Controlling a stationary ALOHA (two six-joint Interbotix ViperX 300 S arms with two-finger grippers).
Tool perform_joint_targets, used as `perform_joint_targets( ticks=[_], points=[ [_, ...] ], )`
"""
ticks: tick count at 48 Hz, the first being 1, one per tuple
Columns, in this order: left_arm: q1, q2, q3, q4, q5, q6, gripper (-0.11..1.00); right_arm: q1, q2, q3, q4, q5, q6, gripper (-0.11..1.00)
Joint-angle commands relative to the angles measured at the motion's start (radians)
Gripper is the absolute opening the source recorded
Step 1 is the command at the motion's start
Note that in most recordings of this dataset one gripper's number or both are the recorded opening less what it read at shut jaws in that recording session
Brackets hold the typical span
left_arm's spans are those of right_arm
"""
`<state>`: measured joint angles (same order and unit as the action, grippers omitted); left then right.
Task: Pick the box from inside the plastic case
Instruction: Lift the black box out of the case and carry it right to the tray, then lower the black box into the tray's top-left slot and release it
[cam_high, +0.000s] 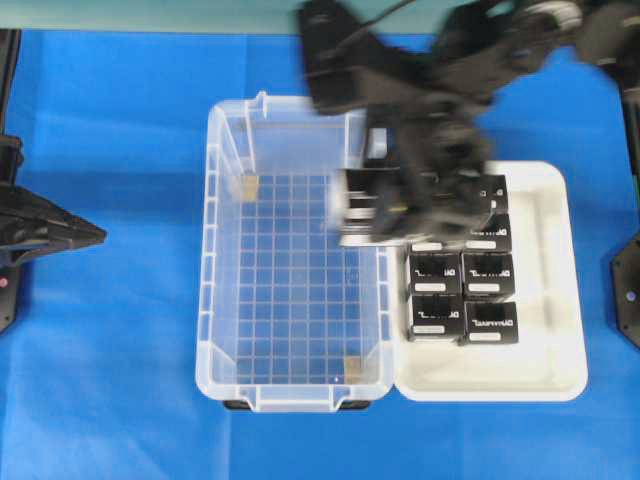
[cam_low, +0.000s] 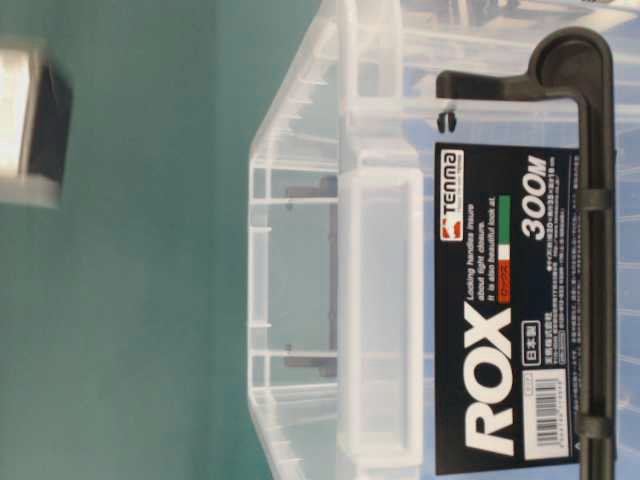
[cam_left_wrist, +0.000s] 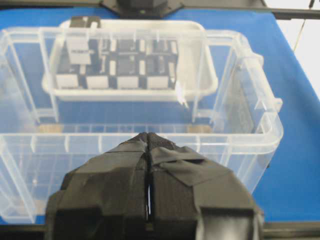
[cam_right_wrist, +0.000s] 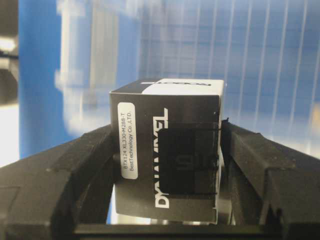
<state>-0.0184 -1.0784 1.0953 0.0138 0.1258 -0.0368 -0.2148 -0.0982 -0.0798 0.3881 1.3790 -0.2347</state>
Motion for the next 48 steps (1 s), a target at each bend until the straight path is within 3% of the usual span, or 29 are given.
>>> perform_joint_targets(
  ticks=[1,13,22,31,42,48],
  points=[
    [0.0,0.008,-0.028,0.003,-0.005,0.0,-0.06,-0.015,-0.075,0.089,-0.008,0.014,0.003,0.66],
    [0.002,0.006,-0.028,0.003,-0.005,0.0,-0.06,-0.02,-0.17,0.454,-0.038,-0.227,-0.005,0.66],
    [0.0,0.008,-0.028,0.003,-0.005,-0.002,-0.06,0.003,-0.173,0.638,-0.04,-0.374,-0.008,0.66],
    [0.003,0.008,-0.028,0.003,-0.006,-0.002,-0.06,0.028,-0.149,0.729,-0.054,-0.456,-0.014,0.66],
    [0.005,0.006,-0.028,0.003,-0.005,-0.002,-0.06,0.032,-0.135,0.767,-0.16,-0.534,-0.008,0.66],
    [0.005,0.008,-0.028,0.003,-0.005,-0.002,-0.06,0.031,-0.129,0.773,-0.19,-0.541,-0.006,0.66]
  ],
)
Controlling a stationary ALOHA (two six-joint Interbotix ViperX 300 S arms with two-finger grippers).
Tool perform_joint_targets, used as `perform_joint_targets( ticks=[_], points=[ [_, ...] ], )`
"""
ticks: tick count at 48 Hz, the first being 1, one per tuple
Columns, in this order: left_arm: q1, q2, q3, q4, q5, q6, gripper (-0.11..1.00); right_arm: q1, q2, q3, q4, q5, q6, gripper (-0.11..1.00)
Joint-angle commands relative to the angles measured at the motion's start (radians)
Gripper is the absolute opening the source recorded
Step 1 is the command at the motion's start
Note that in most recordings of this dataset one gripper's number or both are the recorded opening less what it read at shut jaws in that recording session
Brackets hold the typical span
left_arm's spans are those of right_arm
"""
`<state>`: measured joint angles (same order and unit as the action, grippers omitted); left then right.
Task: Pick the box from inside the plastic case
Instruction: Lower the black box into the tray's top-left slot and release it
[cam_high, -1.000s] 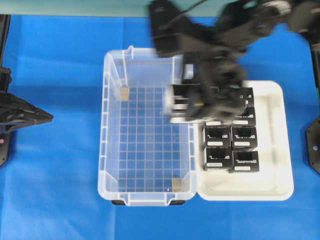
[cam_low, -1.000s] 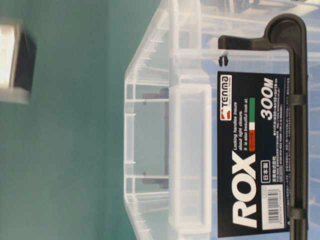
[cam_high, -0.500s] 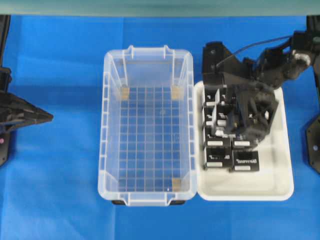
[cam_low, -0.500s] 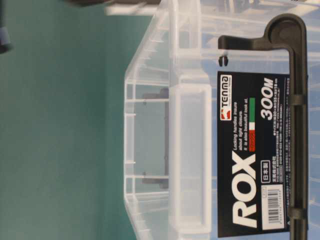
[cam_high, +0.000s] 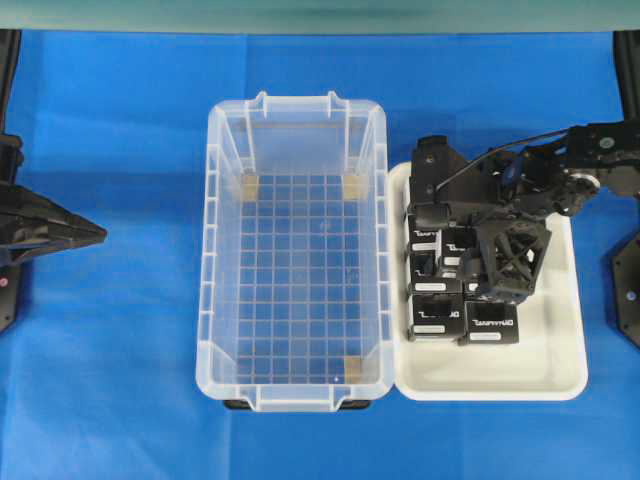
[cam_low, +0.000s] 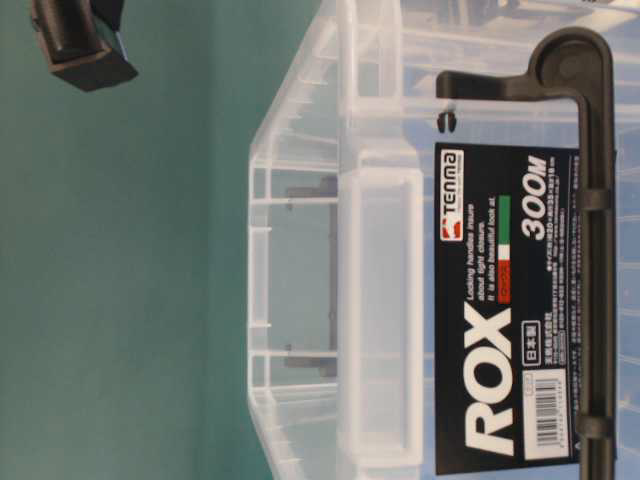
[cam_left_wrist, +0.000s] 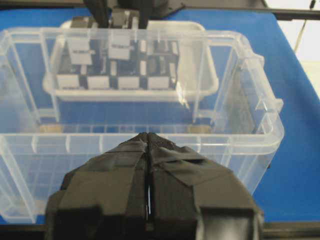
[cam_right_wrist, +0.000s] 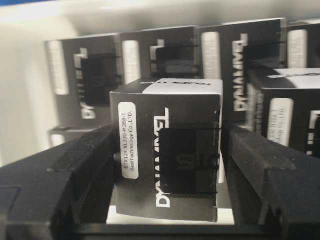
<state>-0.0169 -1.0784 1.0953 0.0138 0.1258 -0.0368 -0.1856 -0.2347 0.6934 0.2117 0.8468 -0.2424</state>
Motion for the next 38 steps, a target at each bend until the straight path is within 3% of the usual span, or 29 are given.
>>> perform_joint_targets(
  ticks=[1,38],
  points=[
    [0.003,0.006,-0.029,0.003,-0.005,-0.002,-0.06,0.003,0.009,0.002,-0.014,-0.011,0.003,0.66],
    [0.008,0.006,-0.028,0.003,-0.005,-0.002,-0.06,0.025,0.008,0.021,-0.003,-0.038,0.061,0.64]
  ],
)
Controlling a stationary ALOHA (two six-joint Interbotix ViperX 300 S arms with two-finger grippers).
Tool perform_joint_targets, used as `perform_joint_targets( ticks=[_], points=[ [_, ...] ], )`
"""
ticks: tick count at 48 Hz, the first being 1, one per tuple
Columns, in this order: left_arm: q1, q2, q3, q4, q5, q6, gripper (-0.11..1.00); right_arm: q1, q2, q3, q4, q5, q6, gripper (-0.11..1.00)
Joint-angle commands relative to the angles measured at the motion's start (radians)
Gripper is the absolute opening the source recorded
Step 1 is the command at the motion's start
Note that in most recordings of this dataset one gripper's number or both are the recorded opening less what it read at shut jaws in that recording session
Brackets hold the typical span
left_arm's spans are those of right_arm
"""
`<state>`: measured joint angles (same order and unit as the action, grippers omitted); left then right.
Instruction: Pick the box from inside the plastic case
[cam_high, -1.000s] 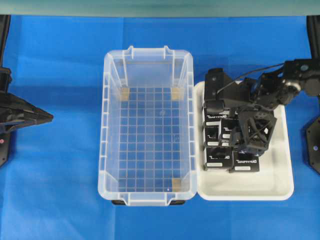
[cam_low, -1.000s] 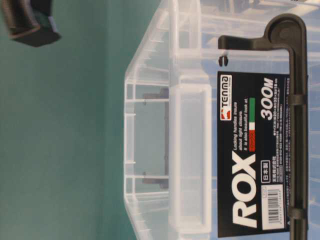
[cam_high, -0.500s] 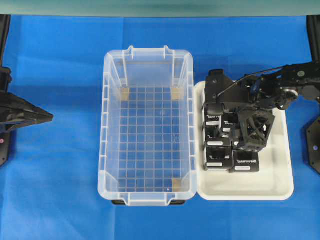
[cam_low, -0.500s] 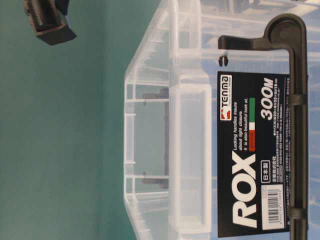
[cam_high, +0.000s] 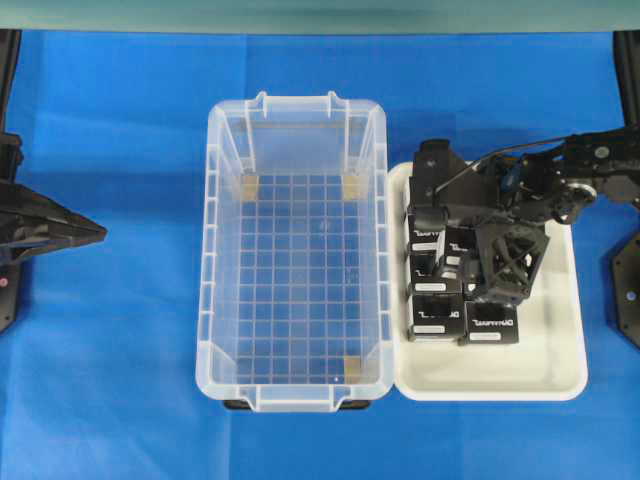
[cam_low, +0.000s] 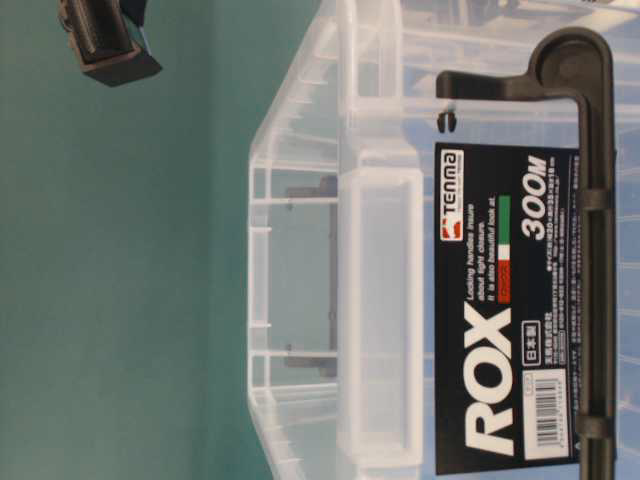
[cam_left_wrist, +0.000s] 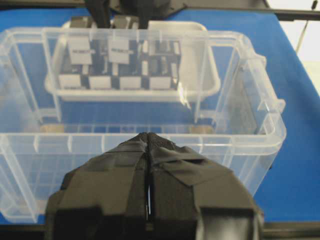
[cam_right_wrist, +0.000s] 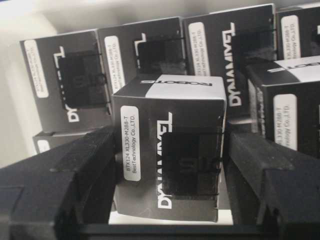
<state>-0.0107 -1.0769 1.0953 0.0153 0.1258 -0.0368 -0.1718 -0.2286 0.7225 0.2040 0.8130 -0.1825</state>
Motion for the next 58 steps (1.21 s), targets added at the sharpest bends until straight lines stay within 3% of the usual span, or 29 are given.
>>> perform_joint_targets(
  ticks=[1,3,7,10,31,47,58],
  points=[
    [0.002,0.005,-0.028,0.002,-0.005,-0.002,-0.06,0.011,0.002,-0.008,0.005,-0.005,0.002,0.64],
    [0.002,0.005,-0.028,0.002,-0.005,-0.002,-0.06,0.012,0.0,-0.008,0.005,-0.005,0.002,0.65],
    [0.002,0.005,-0.028,0.002,-0.006,-0.002,-0.06,0.014,-0.008,-0.011,0.003,-0.005,0.003,0.82],
    [0.002,0.005,-0.028,0.002,-0.005,-0.002,-0.06,0.014,-0.02,-0.012,-0.002,-0.008,0.003,0.88],
    [0.002,0.009,-0.028,0.002,-0.005,-0.002,-0.06,-0.003,-0.255,-0.031,-0.008,-0.133,0.02,0.88],
    [0.002,0.011,-0.026,0.002,-0.005,0.0,-0.06,-0.005,-0.515,0.107,-0.008,-0.31,0.023,0.88],
    [0.002,0.011,-0.026,0.002,-0.005,0.0,-0.06,-0.003,-0.692,0.198,-0.003,-0.333,0.025,0.87]
  ],
)
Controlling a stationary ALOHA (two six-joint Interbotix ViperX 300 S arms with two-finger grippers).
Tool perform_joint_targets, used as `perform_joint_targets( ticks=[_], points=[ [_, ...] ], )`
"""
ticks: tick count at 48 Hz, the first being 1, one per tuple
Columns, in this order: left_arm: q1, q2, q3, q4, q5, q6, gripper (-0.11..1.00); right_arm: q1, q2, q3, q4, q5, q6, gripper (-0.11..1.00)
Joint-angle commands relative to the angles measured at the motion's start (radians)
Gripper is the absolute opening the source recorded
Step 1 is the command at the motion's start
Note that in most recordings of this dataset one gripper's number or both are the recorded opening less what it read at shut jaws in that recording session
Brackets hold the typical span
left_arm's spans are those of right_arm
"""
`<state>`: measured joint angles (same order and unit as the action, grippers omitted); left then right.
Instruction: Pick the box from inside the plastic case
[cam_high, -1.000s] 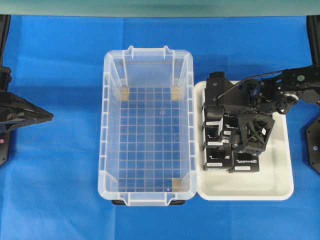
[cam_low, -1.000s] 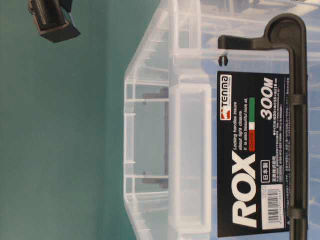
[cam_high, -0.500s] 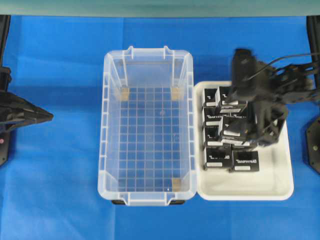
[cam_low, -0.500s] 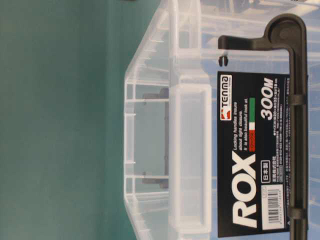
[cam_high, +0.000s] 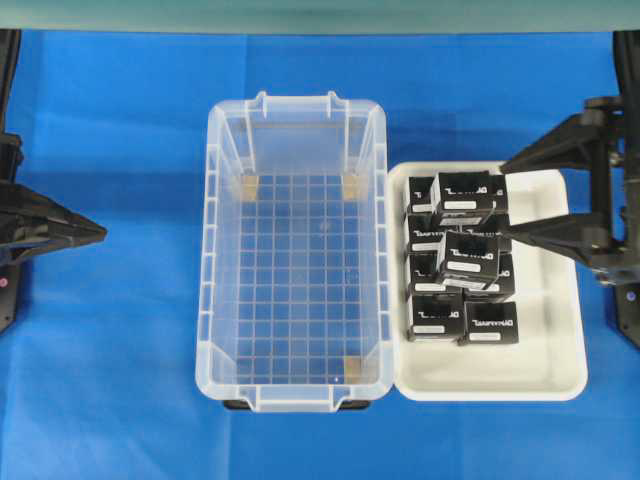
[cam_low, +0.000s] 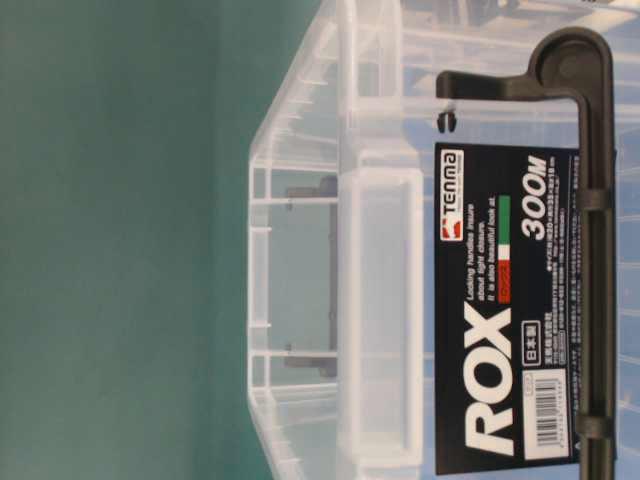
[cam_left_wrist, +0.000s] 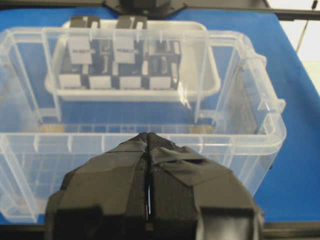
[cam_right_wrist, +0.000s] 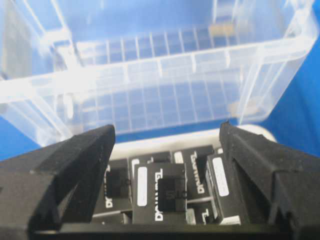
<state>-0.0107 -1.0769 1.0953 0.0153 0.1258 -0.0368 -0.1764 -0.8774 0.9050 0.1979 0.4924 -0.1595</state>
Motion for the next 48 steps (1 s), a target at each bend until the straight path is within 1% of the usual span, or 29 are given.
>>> perform_joint_targets(
  ticks=[1,13,20,25,43,48],
  points=[
    [0.002,0.011,-0.026,0.002,-0.005,0.0,-0.06,0.002,-0.058,0.021,0.003,-0.011,0.002,0.87],
    [-0.003,0.012,-0.025,0.002,-0.005,-0.002,-0.06,0.002,-0.216,0.081,0.003,-0.015,0.002,0.87],
    [-0.006,0.014,-0.025,0.002,0.012,0.0,-0.06,0.0,-0.278,0.098,0.005,-0.015,0.002,0.88],
    [-0.006,0.014,-0.025,0.002,0.028,-0.002,-0.06,0.0,-0.302,0.101,0.003,-0.015,0.002,0.87],
    [-0.006,0.015,-0.028,0.002,0.028,0.0,-0.06,0.0,-0.334,0.101,0.005,-0.015,0.003,0.87],
    [-0.009,0.021,-0.031,0.002,0.028,0.0,-0.06,0.002,-0.351,0.1,0.005,-0.015,0.012,0.87]
  ],
)
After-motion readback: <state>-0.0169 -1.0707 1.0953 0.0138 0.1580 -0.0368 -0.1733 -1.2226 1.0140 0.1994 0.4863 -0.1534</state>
